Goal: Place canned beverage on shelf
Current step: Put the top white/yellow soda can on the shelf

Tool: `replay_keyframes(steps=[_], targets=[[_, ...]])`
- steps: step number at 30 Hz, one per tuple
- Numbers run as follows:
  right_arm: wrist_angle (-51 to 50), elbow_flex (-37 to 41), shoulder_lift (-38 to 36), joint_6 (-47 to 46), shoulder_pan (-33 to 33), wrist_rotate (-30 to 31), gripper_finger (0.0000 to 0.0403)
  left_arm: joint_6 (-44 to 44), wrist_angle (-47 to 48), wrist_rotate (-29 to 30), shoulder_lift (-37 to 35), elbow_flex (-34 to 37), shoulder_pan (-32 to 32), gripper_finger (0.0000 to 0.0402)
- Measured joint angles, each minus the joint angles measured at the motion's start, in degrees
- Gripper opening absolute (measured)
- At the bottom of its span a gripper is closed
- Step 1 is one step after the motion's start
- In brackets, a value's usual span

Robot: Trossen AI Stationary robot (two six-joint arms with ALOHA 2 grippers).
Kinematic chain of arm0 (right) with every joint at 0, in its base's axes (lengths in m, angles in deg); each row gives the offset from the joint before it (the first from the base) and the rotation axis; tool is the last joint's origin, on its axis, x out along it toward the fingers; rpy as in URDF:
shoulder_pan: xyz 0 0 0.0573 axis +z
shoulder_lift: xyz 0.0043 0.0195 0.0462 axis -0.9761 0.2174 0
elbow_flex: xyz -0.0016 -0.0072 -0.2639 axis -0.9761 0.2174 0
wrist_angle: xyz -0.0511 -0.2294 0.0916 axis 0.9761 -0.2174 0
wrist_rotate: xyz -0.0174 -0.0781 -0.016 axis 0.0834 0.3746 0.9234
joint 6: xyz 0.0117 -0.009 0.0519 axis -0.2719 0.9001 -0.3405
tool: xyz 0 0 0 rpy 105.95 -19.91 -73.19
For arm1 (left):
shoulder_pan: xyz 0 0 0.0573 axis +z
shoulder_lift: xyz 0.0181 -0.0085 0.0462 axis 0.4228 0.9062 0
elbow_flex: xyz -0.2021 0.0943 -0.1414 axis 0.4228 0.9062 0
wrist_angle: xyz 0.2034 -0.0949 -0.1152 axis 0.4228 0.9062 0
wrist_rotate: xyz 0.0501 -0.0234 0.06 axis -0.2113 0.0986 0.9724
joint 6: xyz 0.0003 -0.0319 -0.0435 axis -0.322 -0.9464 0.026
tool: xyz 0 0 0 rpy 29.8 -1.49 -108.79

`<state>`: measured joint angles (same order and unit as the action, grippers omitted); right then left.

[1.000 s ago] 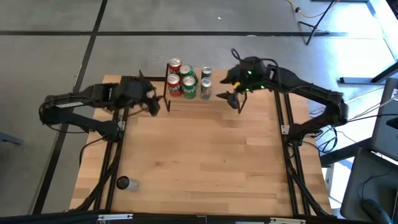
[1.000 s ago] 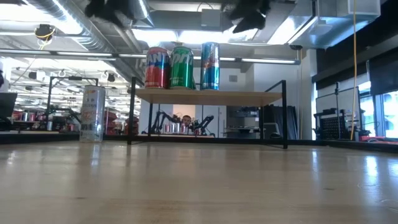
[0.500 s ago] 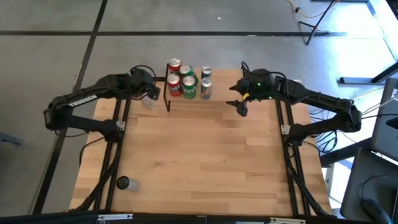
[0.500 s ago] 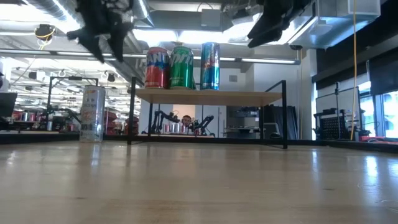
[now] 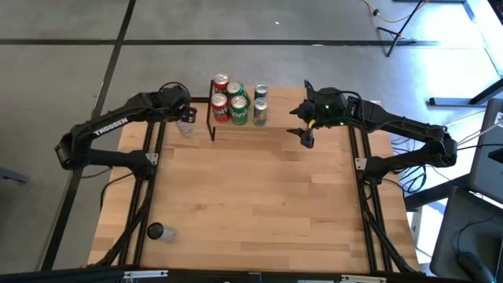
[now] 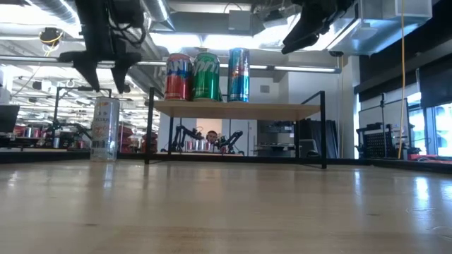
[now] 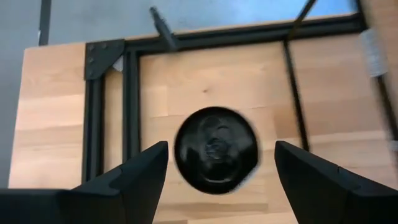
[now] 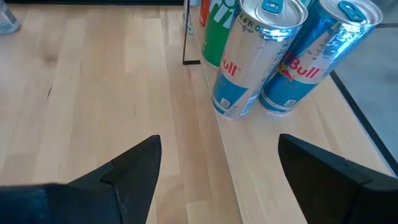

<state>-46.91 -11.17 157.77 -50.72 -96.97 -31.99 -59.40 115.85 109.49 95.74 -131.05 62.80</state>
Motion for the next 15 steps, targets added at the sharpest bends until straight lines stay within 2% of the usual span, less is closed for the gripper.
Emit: replay_keyframes(steps=[7,15], targets=[[-0.1,0.0,0.0,0.5,0.0,0.0,0.0308,1.6,-5.4,-3.9,0.0,6.8,2.0,0.0282],[0.0,0.0,0.0,1.2,0.0,1.4,0.0308,3.8,-14.7,-3.7,-0.2,14.7,1.8,0.0282]])
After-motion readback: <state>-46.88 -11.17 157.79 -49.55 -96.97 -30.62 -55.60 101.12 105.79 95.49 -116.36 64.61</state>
